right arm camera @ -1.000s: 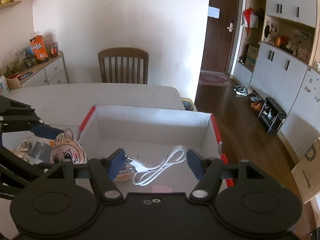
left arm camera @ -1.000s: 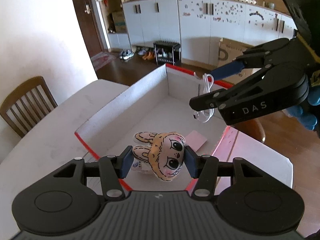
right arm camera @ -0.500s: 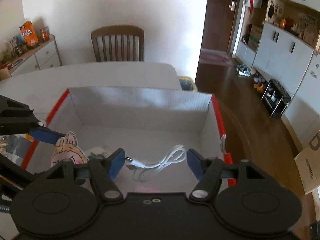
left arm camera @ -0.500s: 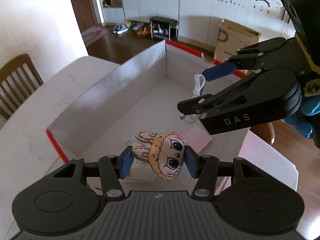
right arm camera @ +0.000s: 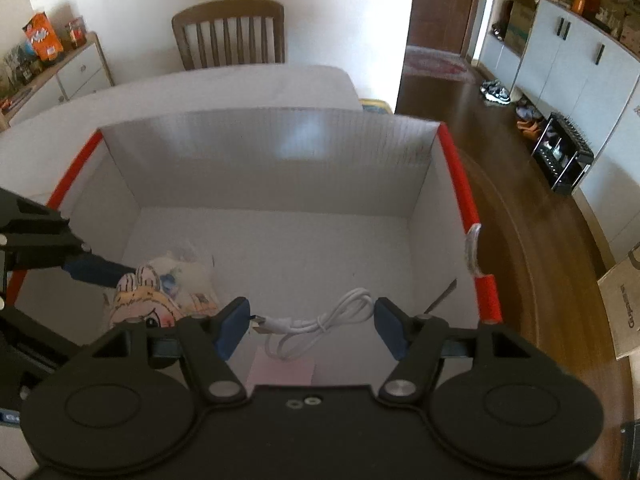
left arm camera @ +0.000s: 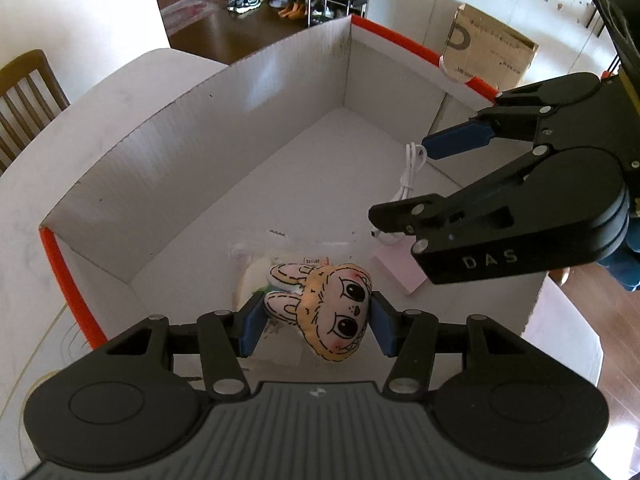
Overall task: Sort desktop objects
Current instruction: 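Open both tools to drop the bunny and cable inside the box, then withdraw both tools from the box toward the table, then grasp the white printed wrapper with left tool while right tool grasps pink binder clip, then carry the white wrapper and pink binder clip over into the red box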
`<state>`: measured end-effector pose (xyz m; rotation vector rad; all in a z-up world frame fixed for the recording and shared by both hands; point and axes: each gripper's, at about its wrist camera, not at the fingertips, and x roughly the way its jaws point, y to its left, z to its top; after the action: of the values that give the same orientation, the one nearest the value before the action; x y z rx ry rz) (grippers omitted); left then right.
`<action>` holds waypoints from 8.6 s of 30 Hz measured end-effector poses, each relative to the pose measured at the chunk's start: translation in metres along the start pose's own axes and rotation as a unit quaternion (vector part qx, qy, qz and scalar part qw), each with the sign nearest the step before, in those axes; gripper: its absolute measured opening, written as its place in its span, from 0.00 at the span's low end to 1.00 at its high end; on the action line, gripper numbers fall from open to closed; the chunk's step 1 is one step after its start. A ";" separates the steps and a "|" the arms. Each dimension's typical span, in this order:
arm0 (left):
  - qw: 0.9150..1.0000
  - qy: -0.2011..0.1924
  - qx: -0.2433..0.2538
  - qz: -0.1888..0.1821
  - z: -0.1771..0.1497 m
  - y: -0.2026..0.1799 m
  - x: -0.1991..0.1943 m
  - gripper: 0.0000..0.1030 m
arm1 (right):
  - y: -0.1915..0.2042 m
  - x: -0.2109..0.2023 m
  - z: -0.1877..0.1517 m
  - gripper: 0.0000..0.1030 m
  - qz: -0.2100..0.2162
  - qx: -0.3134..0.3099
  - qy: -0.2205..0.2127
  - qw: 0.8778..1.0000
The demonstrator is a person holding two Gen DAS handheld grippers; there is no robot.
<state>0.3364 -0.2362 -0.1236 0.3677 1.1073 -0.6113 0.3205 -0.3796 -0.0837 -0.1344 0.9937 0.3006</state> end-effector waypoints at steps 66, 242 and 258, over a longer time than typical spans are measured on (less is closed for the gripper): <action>0.973 -0.216 -0.072 0.038 -0.128 -0.019 -0.162 0.76 | 0.068 -0.142 -0.033 0.72 0.076 -0.001 -0.154 0.985; 0.968 -0.243 -0.057 0.040 -0.253 0.052 -0.192 0.66 | 0.184 -0.150 -0.101 0.55 -0.029 0.063 -0.133 0.989; 0.966 -0.255 -0.038 0.036 -0.170 -0.003 -0.172 0.66 | 0.099 -0.160 -0.078 0.55 -0.028 0.071 -0.149 0.986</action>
<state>0.1590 -0.0959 -0.0370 0.1681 0.6182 -0.5562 0.1460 -0.3353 0.0106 0.0127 0.7105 0.1899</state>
